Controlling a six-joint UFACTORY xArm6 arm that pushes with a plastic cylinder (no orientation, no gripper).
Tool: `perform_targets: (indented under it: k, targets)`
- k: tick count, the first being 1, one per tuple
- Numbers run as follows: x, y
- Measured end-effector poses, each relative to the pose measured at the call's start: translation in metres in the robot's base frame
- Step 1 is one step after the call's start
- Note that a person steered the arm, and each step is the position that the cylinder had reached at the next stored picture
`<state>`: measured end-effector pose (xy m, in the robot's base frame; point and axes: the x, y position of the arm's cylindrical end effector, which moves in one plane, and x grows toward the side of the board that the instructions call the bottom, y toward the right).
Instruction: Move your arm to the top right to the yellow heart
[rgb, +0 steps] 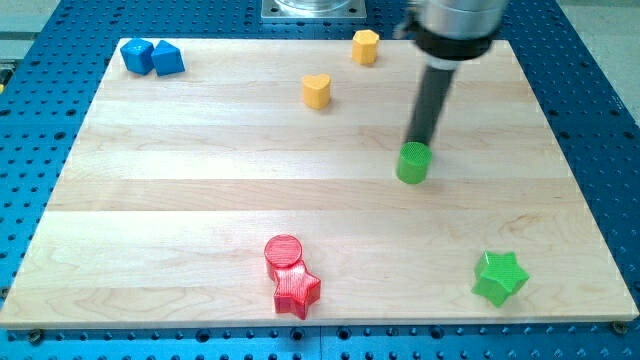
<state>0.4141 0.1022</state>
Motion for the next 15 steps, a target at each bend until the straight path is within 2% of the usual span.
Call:
perform_targets:
  k: [1, 2, 3, 4, 5, 6, 9, 10, 11, 12, 13, 15]
  targets:
    - [0.064, 0.001]
    - [0.107, 0.012]
    - [0.096, -0.014]
    - [0.116, 0.016]
    - [0.085, -0.043]
    - [0.085, -0.091]
    - [0.084, -0.105]
    - [0.079, -0.162]
    - [0.041, -0.192]
    - [-0.007, -0.096]
    - [-0.078, -0.016]
    - [-0.214, 0.066]
